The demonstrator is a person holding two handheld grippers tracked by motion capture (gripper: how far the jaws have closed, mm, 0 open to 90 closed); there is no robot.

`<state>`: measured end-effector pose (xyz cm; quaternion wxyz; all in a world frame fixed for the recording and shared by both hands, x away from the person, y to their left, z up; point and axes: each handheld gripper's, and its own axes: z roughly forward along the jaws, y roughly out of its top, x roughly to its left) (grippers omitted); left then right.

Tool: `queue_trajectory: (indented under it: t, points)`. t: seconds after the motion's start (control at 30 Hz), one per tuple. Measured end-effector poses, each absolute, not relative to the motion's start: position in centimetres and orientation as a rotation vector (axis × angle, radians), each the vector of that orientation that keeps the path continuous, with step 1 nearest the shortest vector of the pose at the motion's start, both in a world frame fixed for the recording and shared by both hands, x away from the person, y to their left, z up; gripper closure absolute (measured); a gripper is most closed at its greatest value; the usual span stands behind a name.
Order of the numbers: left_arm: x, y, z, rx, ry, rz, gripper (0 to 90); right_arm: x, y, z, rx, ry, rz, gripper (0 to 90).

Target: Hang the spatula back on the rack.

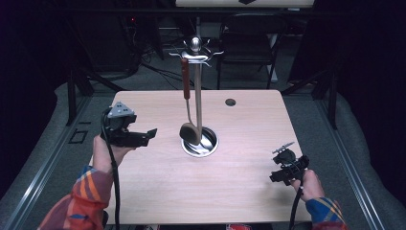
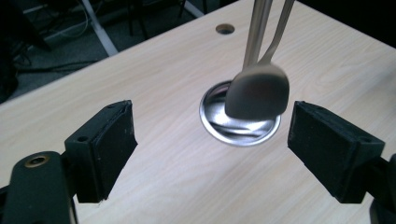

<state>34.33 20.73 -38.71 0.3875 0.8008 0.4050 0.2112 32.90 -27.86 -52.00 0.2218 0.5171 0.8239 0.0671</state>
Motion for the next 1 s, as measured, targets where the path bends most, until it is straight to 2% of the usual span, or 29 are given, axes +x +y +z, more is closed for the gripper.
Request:
queue_trajectory:
  t: [0.43, 0.73, 1.0]
  points:
    - [32.9, 23.7, -43.7, 2.099, 1.18, 0.509, 5.8, 32.8, -27.8, -52.0, 1.423, 2.279, 0.183, 14.6]
    - [32.7, 24.7, -47.3, 2.123, 1.248, 0.466, 3.4, 32.8, -27.8, -52.1, 1.417, 2.283, 0.188, 14.6]
    - [32.7, 26.6, -49.4, 2.076, 1.262, 0.522, 1.0, 32.7, -27.7, -52.0, 1.393, 2.283, 0.183, 14.6]
